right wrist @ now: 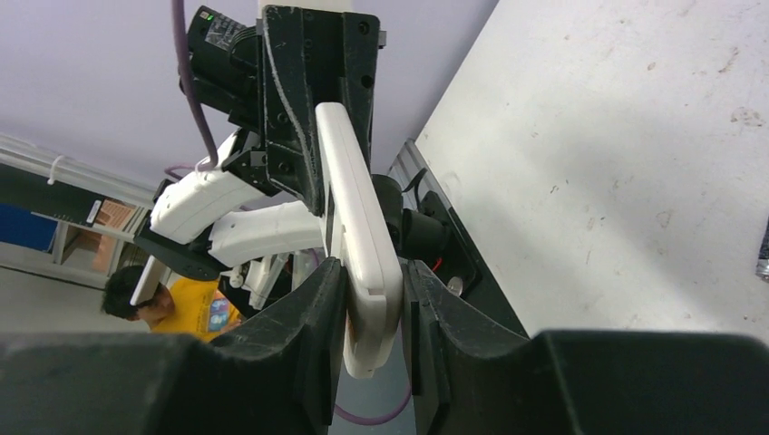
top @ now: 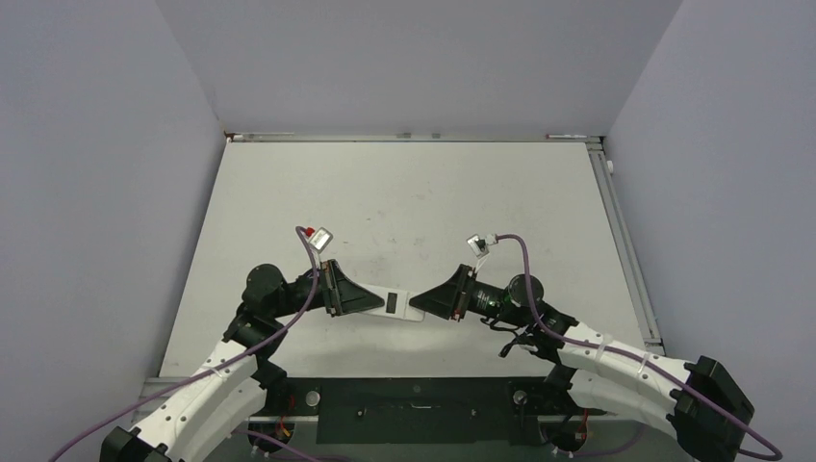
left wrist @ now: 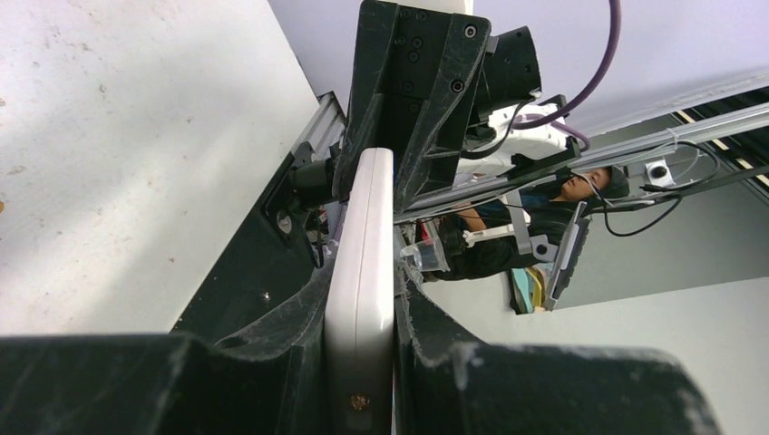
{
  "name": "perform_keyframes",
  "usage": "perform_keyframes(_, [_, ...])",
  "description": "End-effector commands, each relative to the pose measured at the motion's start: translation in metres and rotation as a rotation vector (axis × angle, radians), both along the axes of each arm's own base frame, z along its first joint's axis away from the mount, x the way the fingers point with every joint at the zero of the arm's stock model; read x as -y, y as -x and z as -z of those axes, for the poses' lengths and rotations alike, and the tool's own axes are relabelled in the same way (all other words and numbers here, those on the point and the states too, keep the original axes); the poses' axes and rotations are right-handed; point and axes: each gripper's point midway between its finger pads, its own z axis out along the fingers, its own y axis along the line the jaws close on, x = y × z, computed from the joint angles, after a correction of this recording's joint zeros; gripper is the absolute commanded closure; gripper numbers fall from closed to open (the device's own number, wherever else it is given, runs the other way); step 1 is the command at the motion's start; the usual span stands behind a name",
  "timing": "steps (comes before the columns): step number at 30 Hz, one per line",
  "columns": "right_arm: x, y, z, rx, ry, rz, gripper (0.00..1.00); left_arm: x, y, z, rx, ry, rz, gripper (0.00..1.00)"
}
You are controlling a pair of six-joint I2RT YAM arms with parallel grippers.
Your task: Load the batteries into the remote control
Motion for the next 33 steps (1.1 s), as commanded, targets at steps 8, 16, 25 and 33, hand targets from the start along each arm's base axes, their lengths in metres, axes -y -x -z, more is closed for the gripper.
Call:
perform_keyframes(8, [0.01, 0.026, -0.039, 0.083, -0.173, -0.072, 0.91, -0.005, -0.022, -0.019, 0.03, 0.092, -0.076, 1.0])
perform_keyframes(16, [0.02, 0.023, -0.032, 0.094, -0.106, -0.024, 0.91, -0.007, -0.028, -0.018, 0.058, 0.028, -0.09, 1.0])
perform_keyframes(25, [0.026, 0.023, -0.031, 0.095, -0.101, 0.001, 0.92, -0.009, -0.033, -0.017, 0.068, 0.004, -0.11, 1.0])
perform_keyframes(33, [0.028, 0.015, -0.028, 0.096, -0.064, 0.046, 0.92, -0.013, -0.036, -0.014, 0.074, -0.007, -0.127, 1.0])
